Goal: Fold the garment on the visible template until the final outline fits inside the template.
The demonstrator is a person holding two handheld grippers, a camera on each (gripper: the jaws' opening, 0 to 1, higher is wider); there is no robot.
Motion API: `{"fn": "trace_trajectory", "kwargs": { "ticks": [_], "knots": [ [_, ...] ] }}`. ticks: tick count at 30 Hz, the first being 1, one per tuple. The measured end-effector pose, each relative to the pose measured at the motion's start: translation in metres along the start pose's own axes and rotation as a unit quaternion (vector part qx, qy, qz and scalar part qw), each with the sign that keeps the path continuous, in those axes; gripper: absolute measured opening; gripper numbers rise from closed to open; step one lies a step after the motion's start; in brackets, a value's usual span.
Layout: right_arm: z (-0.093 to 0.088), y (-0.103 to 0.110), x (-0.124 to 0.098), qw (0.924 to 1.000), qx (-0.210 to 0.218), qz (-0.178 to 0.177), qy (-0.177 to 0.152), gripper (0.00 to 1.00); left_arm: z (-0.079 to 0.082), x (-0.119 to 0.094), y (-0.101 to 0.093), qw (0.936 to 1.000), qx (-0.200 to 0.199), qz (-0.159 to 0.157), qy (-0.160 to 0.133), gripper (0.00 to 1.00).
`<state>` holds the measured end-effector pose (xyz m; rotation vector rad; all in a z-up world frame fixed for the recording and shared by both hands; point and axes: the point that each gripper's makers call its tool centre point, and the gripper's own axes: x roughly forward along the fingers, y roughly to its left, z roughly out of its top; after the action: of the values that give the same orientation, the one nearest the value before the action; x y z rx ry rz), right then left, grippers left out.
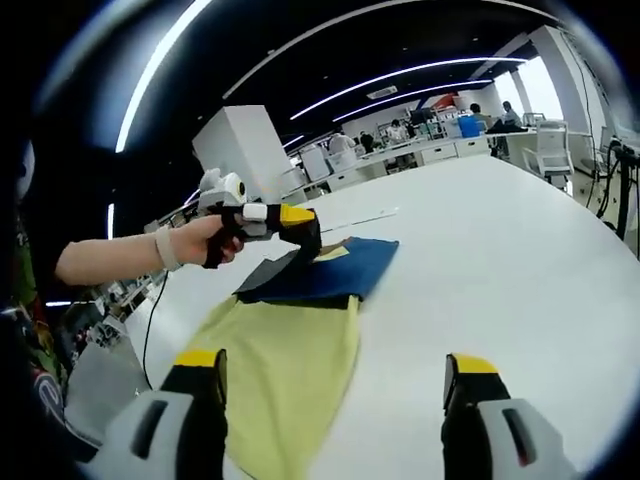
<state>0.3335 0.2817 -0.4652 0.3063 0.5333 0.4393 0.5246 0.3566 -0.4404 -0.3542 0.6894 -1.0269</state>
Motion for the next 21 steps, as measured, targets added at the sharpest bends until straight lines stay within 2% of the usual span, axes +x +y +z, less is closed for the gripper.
{"fn": "trace_trajectory", "kwargs": {
  "ticks": [4,7,15,21],
  "knots": [
    [-0.004,-0.002,-0.001,1.0000,0.004,-0.003,0.002,0.90,-0.012,0.006,0.001,0.9998,-0.008,0.001,0.015,0.00],
    [-0.006,-0.003,0.000,0.9999,0.010,-0.004,0.002,0.90,-0.023,0.010,0.007,0.9992,0.011,0.014,0.036,0.00],
    [-0.010,-0.002,0.002,0.9998,0.018,-0.003,0.003,0.90,-0.039,0.021,0.012,0.9984,0.007,0.016,0.054,0.00],
    [-0.011,-0.003,0.002,0.9997,0.022,-0.004,0.003,0.90,-0.051,0.029,0.012,0.9967,0.026,0.012,0.077,0.00]
  ]
}}
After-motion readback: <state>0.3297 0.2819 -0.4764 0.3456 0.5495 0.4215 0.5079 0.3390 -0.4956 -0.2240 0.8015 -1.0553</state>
